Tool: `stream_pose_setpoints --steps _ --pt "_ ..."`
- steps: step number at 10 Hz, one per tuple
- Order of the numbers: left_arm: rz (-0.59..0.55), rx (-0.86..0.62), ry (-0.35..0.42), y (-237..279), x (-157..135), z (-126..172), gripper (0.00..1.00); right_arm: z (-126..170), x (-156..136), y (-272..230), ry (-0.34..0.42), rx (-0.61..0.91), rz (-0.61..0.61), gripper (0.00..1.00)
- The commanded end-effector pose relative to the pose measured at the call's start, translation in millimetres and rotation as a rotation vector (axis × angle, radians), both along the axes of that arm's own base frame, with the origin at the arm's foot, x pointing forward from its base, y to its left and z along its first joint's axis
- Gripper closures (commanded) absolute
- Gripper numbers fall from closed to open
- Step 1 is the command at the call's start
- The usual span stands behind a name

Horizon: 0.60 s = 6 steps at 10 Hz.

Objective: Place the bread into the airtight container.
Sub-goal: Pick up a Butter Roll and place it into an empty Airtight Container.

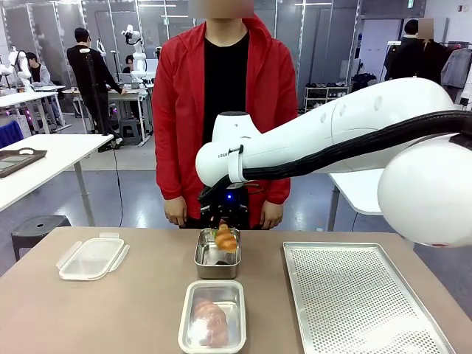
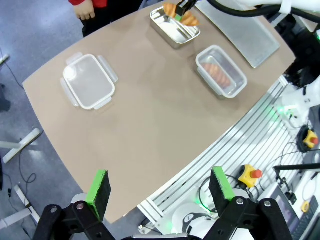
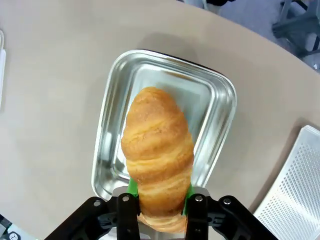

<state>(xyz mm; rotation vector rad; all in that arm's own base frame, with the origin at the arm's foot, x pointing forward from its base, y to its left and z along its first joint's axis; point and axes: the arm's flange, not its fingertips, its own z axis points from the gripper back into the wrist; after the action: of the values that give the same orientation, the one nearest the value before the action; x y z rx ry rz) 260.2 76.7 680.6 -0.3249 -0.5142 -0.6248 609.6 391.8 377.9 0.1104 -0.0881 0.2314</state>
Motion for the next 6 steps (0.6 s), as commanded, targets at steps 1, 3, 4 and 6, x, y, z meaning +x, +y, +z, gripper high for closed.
stream_pose_setpoints --steps 1,3,4,6 --pt "-0.018 -0.003 -0.006 0.0 -0.3 1.0 0.0 -4.2 4.7 7.0 -0.011 0.009 -0.02 0.25" --pt "-0.018 -0.003 -0.006 0.0 -0.3 1.0 0.0 -8.3 6.0 8.6 -0.002 0.002 -0.022 0.0" --pt "-0.018 -0.003 -0.006 0.0 -0.3 1.0 0.0 -8.8 5.8 9.8 0.0 -0.001 -0.022 0.0" --pt "-0.018 -0.003 -0.006 0.0 -0.3 1.0 0.0 -12.5 6.7 8.8 0.002 -0.009 -0.023 0.0"
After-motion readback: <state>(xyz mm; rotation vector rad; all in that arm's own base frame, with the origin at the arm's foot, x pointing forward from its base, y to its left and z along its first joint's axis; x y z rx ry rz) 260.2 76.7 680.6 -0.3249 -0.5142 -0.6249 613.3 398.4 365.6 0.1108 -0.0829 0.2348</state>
